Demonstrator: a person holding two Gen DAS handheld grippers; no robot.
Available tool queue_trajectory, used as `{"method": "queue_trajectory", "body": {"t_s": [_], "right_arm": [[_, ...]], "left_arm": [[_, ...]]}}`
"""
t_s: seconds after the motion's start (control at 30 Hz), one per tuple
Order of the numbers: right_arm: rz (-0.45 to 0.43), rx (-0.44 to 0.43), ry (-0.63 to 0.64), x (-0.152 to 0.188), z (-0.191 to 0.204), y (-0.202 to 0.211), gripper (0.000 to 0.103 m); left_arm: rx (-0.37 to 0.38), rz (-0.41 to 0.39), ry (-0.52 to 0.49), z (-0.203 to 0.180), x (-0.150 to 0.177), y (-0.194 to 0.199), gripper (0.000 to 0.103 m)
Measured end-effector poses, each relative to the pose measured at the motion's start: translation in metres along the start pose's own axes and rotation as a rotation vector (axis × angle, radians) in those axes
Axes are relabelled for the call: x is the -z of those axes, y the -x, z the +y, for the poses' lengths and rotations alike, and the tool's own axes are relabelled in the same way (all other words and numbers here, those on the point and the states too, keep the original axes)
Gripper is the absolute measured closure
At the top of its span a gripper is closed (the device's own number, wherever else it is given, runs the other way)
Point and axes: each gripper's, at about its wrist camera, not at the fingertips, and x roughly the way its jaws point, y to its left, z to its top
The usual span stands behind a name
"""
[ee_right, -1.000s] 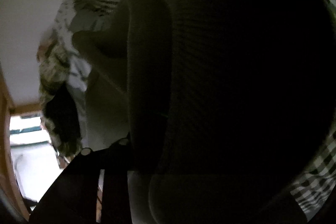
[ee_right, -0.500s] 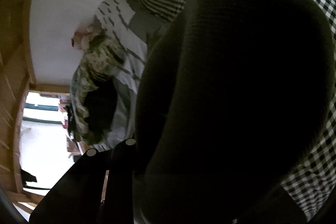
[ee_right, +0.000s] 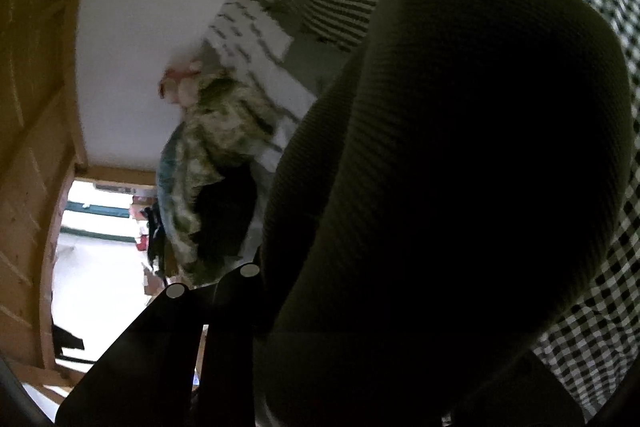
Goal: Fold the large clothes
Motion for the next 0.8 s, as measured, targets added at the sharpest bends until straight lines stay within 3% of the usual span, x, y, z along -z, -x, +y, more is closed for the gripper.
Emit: {"method": "queue_trajectory", "body": {"t_s": [0.17, 0.47, 0.67, 0.8], "right_arm": [[-0.037, -0.057, 0.036, -0.013, 0.049, 0.019, 0.081], [-0.127, -0.185, 0.167, -0.025, 0.184, 0.063, 0.081], [-0.19, -0.308, 0.262, -0.052, 0.283, 0.07, 0.081], [-0.189, -0.362, 0.328, -0.087, 0.353, 0.032, 0.081]], "left_arm": [[0.057, -0.024, -0.062, -0.038, -0.019, 0.032, 0.079], [0.204, -0.029, -0.155, -0.109, -0.069, 0.11, 0.079], [0.349, -0.086, -0.327, -0.195, -0.139, 0.156, 0.079], [0.355, -0.151, -0.395, -0.248, -0.2, 0.161, 0.079]]}}
